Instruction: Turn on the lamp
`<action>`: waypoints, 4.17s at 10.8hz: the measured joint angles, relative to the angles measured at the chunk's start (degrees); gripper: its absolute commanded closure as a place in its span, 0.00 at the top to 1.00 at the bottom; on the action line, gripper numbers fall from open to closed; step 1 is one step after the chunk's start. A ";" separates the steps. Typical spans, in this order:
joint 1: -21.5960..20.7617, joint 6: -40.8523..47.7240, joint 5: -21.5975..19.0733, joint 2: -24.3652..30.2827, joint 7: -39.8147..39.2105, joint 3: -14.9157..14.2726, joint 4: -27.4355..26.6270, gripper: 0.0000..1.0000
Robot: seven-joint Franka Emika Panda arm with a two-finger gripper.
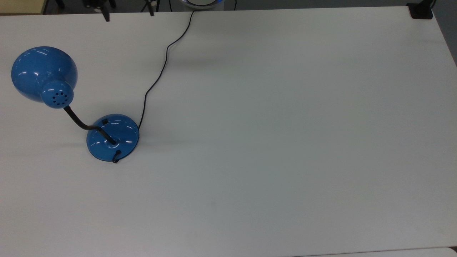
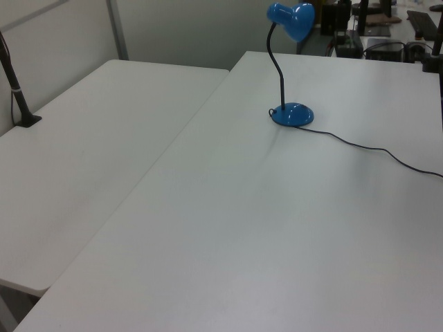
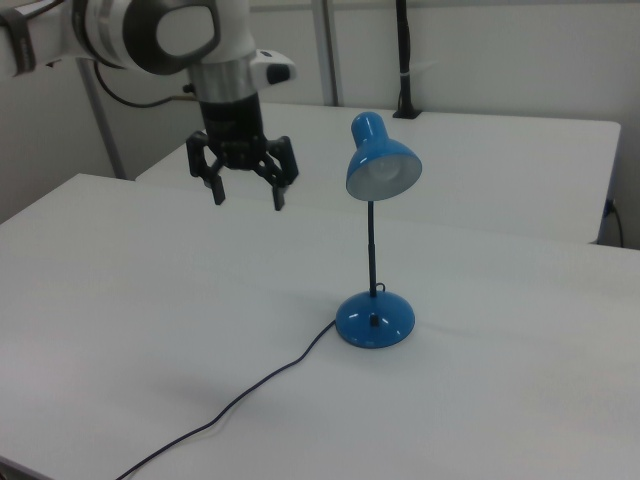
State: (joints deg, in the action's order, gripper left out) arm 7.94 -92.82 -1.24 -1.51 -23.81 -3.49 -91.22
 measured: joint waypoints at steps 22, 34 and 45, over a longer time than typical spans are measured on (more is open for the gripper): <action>8.85 -56.73 -13.20 -19.96 -13.03 0.65 -17.04 0.00; 8.71 -57.08 -13.28 -20.58 -13.02 0.71 -16.99 0.00; 8.70 -57.29 -13.28 -20.86 -13.02 1.04 -16.84 0.00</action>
State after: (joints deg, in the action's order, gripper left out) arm 16.65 -150.11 -14.52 -22.37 -36.83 -2.45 -108.06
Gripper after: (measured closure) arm 0.991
